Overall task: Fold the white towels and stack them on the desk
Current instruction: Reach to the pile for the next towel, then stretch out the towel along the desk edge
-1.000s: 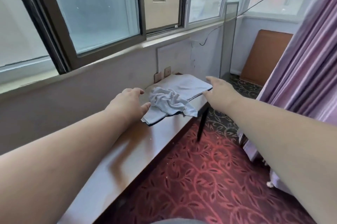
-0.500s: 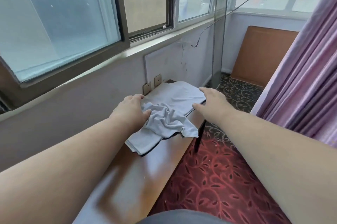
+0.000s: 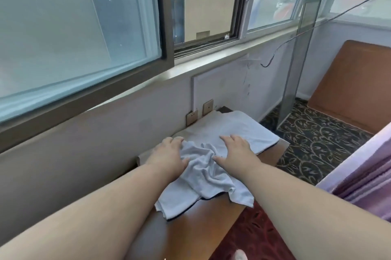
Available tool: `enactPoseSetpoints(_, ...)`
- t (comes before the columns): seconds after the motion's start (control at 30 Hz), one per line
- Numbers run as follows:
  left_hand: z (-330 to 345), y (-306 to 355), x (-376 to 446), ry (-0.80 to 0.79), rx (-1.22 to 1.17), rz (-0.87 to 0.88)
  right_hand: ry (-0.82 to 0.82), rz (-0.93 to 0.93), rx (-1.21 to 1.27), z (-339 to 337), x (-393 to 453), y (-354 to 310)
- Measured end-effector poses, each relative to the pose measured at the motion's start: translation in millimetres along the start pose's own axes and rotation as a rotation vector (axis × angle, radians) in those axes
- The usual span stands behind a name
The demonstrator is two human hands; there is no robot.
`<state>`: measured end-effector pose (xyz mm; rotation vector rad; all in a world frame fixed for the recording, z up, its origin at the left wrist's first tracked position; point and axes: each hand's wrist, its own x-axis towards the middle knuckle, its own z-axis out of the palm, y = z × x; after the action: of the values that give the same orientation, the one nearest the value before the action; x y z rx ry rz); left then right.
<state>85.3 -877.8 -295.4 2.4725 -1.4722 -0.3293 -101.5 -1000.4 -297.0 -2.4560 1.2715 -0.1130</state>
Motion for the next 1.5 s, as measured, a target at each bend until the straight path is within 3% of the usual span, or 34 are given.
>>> enactPoseSetpoints(0.27,65.9,0.6,68.8,-0.09,0.005,-0.216,-0.178,-0.187,-0.034,29.0,104.8,33.3)
enactPoseSetpoints(0.6,178.6,-16.5,101.0,-0.315,-0.175,-0.503,-0.485,-0.216,0.008,124.0,175.0,83.4)
enactPoseSetpoints(0.77,189.9,-17.9,107.0,-0.198,-0.218,-0.456,-0.585,-0.225,-0.03,155.4,181.0,85.0)
enactPoseSetpoints(0.93,163.4,-8.1,104.2,-0.041,-0.273,-0.36,-0.486,-0.267,0.005,144.6,186.5,59.7)
enactPoseSetpoints(1.2,83.4,-29.6,64.8,0.213,-0.274,-0.292,-0.073,-0.399,0.281,95.4,145.2,-10.9)
enactPoseSetpoints(1.5,-6.3,-107.8,-55.3,0.366,-0.253,-0.256,0.074,-0.427,0.437,97.2,42.2,-135.6)
